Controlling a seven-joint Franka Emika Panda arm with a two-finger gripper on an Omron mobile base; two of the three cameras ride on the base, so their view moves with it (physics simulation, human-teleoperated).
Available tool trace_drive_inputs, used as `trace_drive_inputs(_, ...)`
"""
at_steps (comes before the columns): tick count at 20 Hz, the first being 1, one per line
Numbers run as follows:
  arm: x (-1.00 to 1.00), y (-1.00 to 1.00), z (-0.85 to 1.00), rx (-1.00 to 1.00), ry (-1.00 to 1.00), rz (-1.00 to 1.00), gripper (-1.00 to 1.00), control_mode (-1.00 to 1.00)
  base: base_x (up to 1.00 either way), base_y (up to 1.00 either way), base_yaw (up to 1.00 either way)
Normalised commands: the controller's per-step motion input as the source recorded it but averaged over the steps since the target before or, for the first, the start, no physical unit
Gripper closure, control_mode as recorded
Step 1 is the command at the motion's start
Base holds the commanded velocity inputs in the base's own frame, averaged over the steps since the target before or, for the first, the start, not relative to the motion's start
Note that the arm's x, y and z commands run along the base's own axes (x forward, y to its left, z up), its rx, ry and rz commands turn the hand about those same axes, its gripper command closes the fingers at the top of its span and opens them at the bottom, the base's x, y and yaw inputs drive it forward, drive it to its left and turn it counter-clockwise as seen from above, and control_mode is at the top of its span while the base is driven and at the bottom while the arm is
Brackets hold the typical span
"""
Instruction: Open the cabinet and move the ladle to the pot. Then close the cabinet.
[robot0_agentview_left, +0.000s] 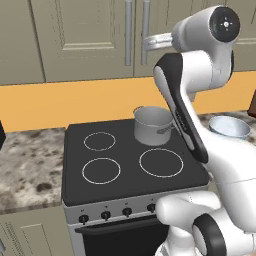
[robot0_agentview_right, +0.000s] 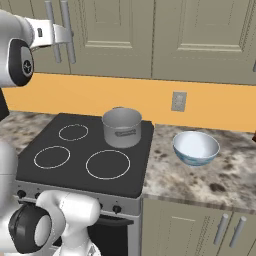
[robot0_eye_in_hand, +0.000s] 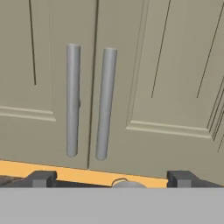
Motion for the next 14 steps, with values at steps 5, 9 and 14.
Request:
trace_drive_inputs(5,0.43,0.0,0.04,0.0,0.07,0.0,-1.0,-1.0,0.0,0.0,0.0)
trace_drive_inputs(9,0.39,0.0,0.04,0.0,0.01,0.0,-1.0,-1.0,0.0,0.0,0.0)
trace_drive_inputs(14,0.39,0.1,0.0,0.0,-0.02,0.0,-1.0,-1.0,0.0,0.0,0.0)
